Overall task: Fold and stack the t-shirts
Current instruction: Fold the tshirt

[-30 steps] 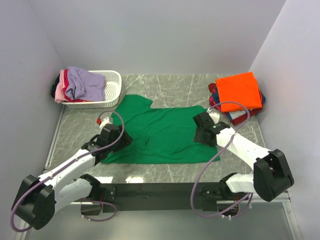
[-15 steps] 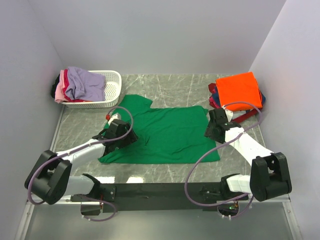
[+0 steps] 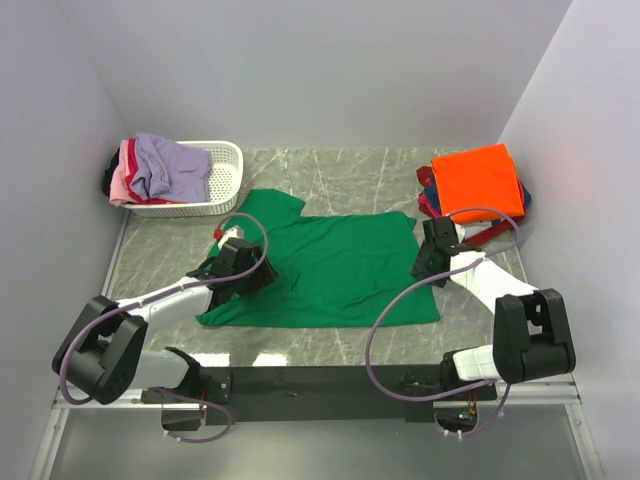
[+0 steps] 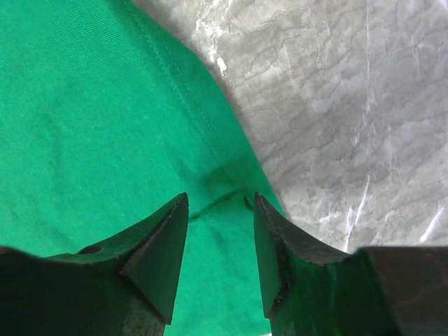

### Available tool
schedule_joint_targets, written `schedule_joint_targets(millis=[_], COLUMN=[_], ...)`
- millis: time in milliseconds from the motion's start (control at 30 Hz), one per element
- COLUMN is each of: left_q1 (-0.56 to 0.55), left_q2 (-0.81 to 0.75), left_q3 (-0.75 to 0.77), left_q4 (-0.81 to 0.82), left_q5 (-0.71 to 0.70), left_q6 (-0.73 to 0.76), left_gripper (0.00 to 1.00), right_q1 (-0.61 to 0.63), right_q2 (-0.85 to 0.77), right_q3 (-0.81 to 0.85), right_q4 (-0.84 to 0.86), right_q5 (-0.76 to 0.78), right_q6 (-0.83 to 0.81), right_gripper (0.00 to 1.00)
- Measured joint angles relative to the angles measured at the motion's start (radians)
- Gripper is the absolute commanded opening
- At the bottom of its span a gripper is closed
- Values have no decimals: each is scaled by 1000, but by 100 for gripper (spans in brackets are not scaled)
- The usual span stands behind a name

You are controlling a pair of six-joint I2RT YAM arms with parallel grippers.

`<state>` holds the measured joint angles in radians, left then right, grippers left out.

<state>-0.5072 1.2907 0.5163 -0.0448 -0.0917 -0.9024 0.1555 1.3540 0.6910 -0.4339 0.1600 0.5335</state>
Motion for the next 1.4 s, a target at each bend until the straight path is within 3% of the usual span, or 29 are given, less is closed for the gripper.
schedule_joint_targets(millis=[433, 767, 1400], left_q1=[0, 0, 0], left_q2=[10, 10, -9], left_q3=[0, 0, -17], left_q4=[13, 14, 19], left_q5=[0, 0, -39], left_q6=[0, 3, -2], left_gripper=[73, 73, 74], right_q1=[-12, -14, -19], right_q2=[46, 47, 18], right_q3=[0, 0, 10], right_q4=[0, -10, -70], right_q5=[-12, 0, 42], right_q6=[-27, -35, -33], right_gripper=[38, 0, 0])
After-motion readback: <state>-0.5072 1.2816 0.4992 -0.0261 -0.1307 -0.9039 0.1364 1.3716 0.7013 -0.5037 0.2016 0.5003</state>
